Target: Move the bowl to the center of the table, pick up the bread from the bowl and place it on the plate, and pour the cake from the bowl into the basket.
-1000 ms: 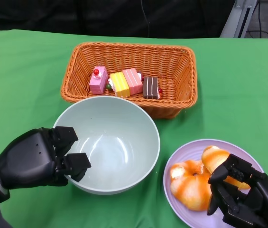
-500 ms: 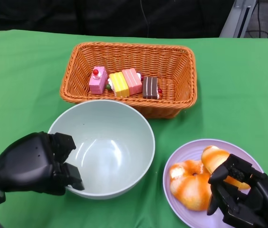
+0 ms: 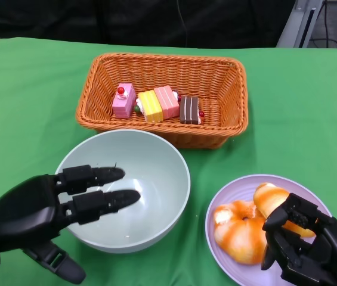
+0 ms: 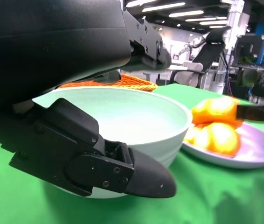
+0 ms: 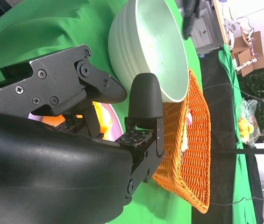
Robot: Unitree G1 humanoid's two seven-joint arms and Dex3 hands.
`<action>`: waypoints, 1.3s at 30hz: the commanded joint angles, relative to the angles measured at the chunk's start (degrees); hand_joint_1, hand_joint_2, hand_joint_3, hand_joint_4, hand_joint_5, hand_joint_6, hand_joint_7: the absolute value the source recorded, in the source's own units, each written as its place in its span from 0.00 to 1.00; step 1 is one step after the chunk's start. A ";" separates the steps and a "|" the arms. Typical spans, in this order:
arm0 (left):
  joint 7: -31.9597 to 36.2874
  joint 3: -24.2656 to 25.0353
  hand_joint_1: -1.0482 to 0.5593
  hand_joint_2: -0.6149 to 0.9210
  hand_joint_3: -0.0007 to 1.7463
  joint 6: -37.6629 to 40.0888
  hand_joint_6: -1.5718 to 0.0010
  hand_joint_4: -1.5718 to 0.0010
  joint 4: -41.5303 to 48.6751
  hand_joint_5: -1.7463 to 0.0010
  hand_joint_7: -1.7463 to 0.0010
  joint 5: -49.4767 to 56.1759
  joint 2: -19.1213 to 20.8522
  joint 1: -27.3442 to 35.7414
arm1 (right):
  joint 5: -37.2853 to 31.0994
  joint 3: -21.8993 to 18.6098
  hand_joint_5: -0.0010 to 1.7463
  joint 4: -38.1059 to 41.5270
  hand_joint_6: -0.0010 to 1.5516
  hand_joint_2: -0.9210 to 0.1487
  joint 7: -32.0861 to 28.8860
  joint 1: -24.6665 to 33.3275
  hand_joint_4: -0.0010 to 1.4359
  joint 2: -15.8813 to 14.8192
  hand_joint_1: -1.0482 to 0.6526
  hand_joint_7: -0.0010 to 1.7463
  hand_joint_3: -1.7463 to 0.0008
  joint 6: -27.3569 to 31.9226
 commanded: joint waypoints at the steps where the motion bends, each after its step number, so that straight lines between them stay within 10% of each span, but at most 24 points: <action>1: -11.59 2.04 0.00 1.00 0.25 -6.75 1.00 1.00 4.06 1.00 1.00 -9.51 -0.60 0.86 | 0.23 -0.27 1.00 0.50 0.34 0.17 0.07 0.01 0.46 -0.48 0.57 0.91 0.48 -0.59; 5: -27.69 -2.13 0.00 1.00 0.24 -17.69 1.00 1.00 17.43 1.00 1.00 -29.43 -4.81 -0.49 | 0.23 -0.15 1.00 0.27 0.34 0.16 -0.01 0.10 0.46 -0.54 0.57 0.91 0.48 -0.32; 8: -56.36 -5.90 0.02 1.00 0.19 5.28 0.94 0.96 -8.57 0.98 0.98 -70.54 0.68 9.16 | -0.29 -0.02 1.00 0.45 0.34 0.17 -0.21 0.05 0.46 -0.50 0.57 0.91 0.48 -0.82; 11: -61.80 -1.05 0.28 0.98 0.09 15.43 0.84 0.82 -18.40 0.92 0.97 -81.95 -0.64 14.36 | -0.13 0.05 1.00 0.46 0.34 0.17 -0.11 0.02 0.46 -0.34 0.57 0.91 0.48 -0.98; 17: -63.72 8.29 0.61 1.00 0.10 25.05 0.58 0.52 -25.52 0.80 0.90 -88.31 -6.68 18.82 | 1.11 0.00 1.00 0.29 0.34 0.17 0.93 -0.18 0.46 -0.41 0.58 0.91 0.47 -0.66; 19: -65.22 11.66 0.67 0.96 0.24 28.01 0.41 0.51 -27.90 0.44 0.72 -89.49 -9.32 20.11 | 1.83 -0.07 1.00 0.62 0.34 0.17 2.09 -0.38 0.47 -0.62 0.57 0.91 0.47 -0.98; 22: -70.05 17.06 0.67 0.88 0.38 33.60 0.42 0.50 -31.67 0.25 0.49 -88.69 -12.00 22.46 | 3.64 -0.49 1.00 2.10 0.34 0.16 4.98 -1.01 0.47 -0.73 0.58 0.91 0.47 -2.30; 39: -93.43 32.57 0.66 0.80 0.68 48.76 0.56 0.50 -38.26 0.03 0.12 -85.08 -23.04 31.47 | 8.87 -1.21 1.00 2.98 0.41 0.19 11.00 -2.44 0.49 -1.73 0.59 0.85 0.45 -2.48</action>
